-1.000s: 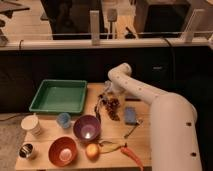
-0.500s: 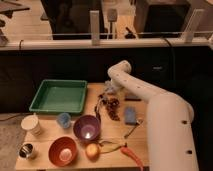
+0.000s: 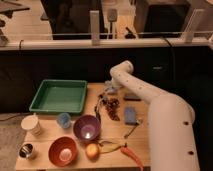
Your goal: Wipe red bowl with towel
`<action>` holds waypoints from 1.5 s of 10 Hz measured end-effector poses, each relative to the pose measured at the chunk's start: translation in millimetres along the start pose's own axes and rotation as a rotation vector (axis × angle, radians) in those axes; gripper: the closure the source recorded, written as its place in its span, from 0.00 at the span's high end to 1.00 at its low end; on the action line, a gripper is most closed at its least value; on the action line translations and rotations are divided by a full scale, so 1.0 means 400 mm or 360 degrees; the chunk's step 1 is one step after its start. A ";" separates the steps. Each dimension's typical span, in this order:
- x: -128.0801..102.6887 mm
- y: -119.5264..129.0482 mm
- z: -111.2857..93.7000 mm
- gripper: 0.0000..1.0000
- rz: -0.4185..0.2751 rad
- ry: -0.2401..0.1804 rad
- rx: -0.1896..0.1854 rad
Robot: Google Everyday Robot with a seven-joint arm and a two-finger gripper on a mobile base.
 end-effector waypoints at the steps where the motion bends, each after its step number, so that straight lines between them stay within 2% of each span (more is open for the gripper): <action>1: -0.003 -0.012 0.007 0.80 -0.0004 -0.0006 0.0014; 7: -0.049 -0.077 0.076 0.78 -0.0045 -0.0072 0.0021; 8: -0.048 -0.084 0.090 0.70 -0.0051 -0.0089 0.0026; 9: -0.048 -0.092 0.097 0.62 -0.0053 -0.0137 0.0048; 10: -0.045 -0.098 0.101 0.51 -0.0051 -0.0227 0.0070; 11: -0.042 -0.099 0.101 0.41 -0.0053 -0.0256 0.0076; 14: -0.042 -0.095 0.096 0.11 -0.0057 -0.0251 0.0071; 15: -0.053 -0.088 0.100 0.02 -0.0085 -0.0272 0.0053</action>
